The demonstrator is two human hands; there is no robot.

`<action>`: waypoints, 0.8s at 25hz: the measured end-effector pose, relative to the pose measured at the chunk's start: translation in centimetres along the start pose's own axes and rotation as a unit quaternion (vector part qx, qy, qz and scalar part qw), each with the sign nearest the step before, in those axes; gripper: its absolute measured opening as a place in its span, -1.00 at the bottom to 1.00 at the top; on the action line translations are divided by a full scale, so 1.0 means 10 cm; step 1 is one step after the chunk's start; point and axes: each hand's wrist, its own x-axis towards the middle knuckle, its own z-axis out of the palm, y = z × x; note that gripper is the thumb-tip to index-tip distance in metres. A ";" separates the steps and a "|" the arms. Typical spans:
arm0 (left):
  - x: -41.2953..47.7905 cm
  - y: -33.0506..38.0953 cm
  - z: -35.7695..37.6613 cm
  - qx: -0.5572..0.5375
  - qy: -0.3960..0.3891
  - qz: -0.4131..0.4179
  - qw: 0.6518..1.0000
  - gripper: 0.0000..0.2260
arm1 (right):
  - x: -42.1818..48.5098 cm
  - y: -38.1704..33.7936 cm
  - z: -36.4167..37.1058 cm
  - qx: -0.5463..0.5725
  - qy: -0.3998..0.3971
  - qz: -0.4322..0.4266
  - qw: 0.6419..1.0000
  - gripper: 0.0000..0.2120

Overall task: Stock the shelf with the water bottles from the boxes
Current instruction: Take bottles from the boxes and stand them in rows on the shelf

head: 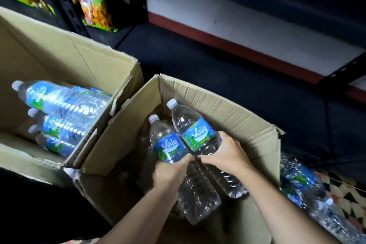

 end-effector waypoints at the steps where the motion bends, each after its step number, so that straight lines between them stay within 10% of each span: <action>1: -0.14 0.03 -0.10 0.018 0.008 0.025 0.999 -0.25 | -0.12 -0.02 -0.13 0.010 0.014 -0.007 1.000 -0.32; 12: -1.59 0.99 -0.93 -0.042 -0.014 0.471 0.881 -0.45 | -1.38 -0.52 -0.89 0.236 0.327 -0.106 0.909 -0.28; 20: -2.29 2.14 -1.49 -0.107 0.037 0.618 0.778 -0.30 | -1.55 -1.55 -1.66 0.356 0.399 -0.259 0.805 -0.23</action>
